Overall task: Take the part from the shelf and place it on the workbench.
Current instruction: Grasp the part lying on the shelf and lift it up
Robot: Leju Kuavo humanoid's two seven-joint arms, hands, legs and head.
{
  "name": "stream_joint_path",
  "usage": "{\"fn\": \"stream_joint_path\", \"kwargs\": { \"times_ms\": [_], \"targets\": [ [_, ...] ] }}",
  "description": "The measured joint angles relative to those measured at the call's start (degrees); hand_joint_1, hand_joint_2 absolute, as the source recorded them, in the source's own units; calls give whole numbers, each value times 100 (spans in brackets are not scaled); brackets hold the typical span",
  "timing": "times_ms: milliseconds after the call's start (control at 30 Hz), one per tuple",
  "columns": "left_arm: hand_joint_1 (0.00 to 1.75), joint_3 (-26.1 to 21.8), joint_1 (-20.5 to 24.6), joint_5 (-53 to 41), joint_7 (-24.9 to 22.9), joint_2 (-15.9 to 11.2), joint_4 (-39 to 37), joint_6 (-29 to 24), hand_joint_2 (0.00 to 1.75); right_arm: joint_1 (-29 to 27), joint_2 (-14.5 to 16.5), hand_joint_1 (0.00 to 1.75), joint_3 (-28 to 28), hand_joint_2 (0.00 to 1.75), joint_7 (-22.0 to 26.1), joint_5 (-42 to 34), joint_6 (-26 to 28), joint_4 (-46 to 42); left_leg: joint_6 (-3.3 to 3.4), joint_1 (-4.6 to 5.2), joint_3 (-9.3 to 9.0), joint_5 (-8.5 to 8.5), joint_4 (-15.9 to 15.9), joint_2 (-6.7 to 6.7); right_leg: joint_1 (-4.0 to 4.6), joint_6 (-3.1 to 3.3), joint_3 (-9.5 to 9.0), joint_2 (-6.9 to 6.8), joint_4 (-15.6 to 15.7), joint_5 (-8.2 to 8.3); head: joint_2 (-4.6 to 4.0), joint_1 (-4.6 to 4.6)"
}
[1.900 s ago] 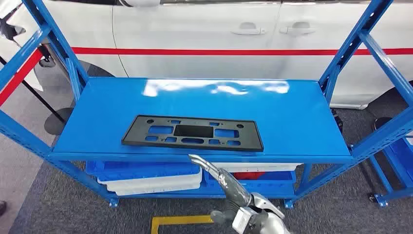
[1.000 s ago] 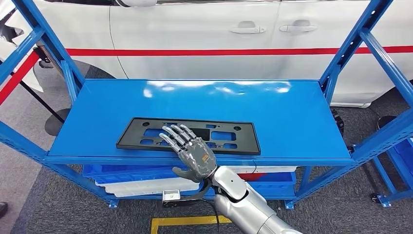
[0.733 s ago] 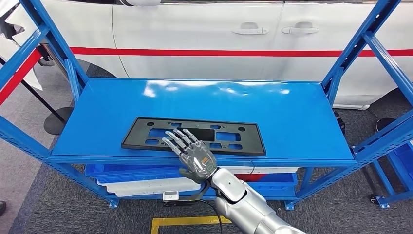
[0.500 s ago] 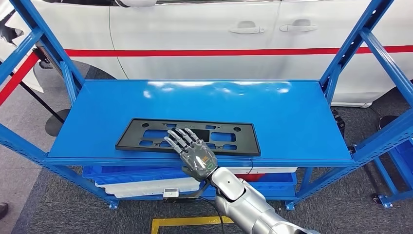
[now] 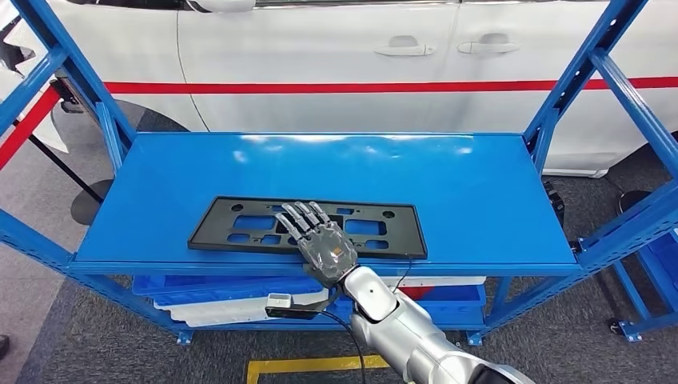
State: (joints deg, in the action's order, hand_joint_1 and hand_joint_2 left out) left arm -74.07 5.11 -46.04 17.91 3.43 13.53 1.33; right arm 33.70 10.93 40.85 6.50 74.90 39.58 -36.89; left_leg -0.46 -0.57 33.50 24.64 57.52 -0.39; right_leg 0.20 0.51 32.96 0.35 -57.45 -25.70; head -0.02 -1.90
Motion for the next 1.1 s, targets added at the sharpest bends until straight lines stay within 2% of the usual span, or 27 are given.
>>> {"fn": "stream_joint_path", "kwargs": {
  "times_ms": [67,100,133,200,233,267,300,367,433,467,533,700,733,767,800,833,867,900,933,967,1000,1100],
  "targets": [
    [0,0,-5,-5,-1,-1,0,1,0,64,19,0,-63,175,-6,25,2,64,70,-19,-6,-20,-26,5,-12,-64,29,-3,-77,-67,0,0],
    [0,0,-1,-5,-1,0,0,1,0,104,29,0,-91,175,-13,40,3,94,109,-29,-10,-31,-41,10,-19,-96,107,-4,-248,-181,0,0],
    [0,0,6,-6,-1,0,0,1,0,139,35,0,-120,175,-24,61,4,123,138,-35,-13,-37,-51,14,-29,-123,242,-6,-539,-349,0,0],
    [0,0,11,-7,-4,-3,0,-3,0,181,43,0,-166,175,-67,130,4,190,168,-31,-8,-34,-51,17,-43,-157,627,-7,-1328,-707,0,0],
    [0,0,8,-7,-7,-5,0,-6,0,188,43,0,-180,175,-102,187,4,228,170,-30,-8,-33,-50,16,-50,-167,779,-8,-1624,-792,0,0],
    [0,0,6,-6,-13,-7,0,-10,0,197,44,0,-187,175,-152,265,4,266,169,-29,-9,-31,-47,13,-54,-170,844,-8,-1731,-769,0,0],
    [0,0,4,-5,-19,-8,0,-13,0,214,49,0,-190,175,-215,359,4,302,166,-29,-12,-29,-44,10,-56,-164,800,-9,-1613,-641,0,0],
    [0,0,7,-6,-28,-8,-1,-16,0,299,71,0,-187,175,-413,639,4,383,145,-26,-25,-16,-33,5,-53,-119,435,-10,-839,-221,0,0],
    [0,0,16,-6,-31,-7,-2,-20,0,423,108,0,-178,175,-649,967,4,496,96,-4,-20,2,-9,4,-33,-66,123,-11,-180,14,0,0],
    [0,0,18,-5,-32,-7,-2,-23,0,476,124,0,-170,175,-759,1118,4,562,65,3,-13,5,-3,5,-21,-43,74,-9,-61,30,0,0],
    [0,0,19,-5,-35,-8,-2,-27,0,532,141,0,-158,175,-902,1306,4,653,19,3,-7,3,-7,5,-6,-17,78,-4,-45,21,0,0],
    [0,0,18,-5,-35,-9,-2,-29,0,545,144,0,-153,175,-944,1355,3,682,6,2,-9,2,-12,5,2,-5,79,-2,-45,21,0,0],
    [0,0,19,-5,-34,-10,-2,-29,0,569,148,0,-123,175,-1006,1386,-8,725,-16,-4,0,23,14,7,-10,17,71,-5,-27,33,0,0],
    [0,0,20,-5,-34,-10,-3,-29,0,609,158,24,-71,175,-1093,1418,-31,789,-47,-11,55,116,148,9,-23,49,62,-11,-9,44,0,0],
    [0,0,16,-2,-34,-15,-3,-27,0,669,169,64,28,175,-1214,1449,-86,912,-92,-23,260,293,585,12,-34,83,50,-17,8,52,0,0],
    [0,0,13,2,-33,-20,-4,-23,0,732,181,105,128,175,-1332,1476,-140,1046,-133,-37,400,381,882,14,-46,114,31,-21,25,57,0,0],
    [0,0,11,5,-31,-25,-4,-20,0,775,188,146,200,175,-1393,1477,-185,1149,-150,-48,463,378,1012,15,-46,119,15,-21,21,46,0,0],
    [0,0,9,9,-28,-33,-4,-15,0,805,190,163,249,175,-1431,1476,-216,1237,-156,-58,426,267,913,17,-44,106,-1,-19,15,32,0,0],
    [0,0,14,10,-24,-37,-4,-12,0,820,188,164,252,175,-1430,1471,-216,1271,-137,-53,220,90,479,18,-34,83,-7,-13,1,18,0,0],
    [0,0,20,10,-19,-41,-4,-10,0,832,186,165,252,175,-1429,1466,-216,1295,-105,-44,88,1,193,15,-23,56,-2,-9,-8,11,0,0],
    [0,0,22,9,-14,-43,-4,-8,0,841,184,167,252,175,-1426,1460,-217,1317,-71,-31,26,-18,49,11,-15,27,9,-5,-15,8,0,0],
    [0,0,17,-1,-5,-45,-4,1,0,851,175,170,252,175,-1409,1437,-227,1373,44,-24,25,-22,12,3,-19,-64,26,-3,-34,-7,0,0]
  ]
}}
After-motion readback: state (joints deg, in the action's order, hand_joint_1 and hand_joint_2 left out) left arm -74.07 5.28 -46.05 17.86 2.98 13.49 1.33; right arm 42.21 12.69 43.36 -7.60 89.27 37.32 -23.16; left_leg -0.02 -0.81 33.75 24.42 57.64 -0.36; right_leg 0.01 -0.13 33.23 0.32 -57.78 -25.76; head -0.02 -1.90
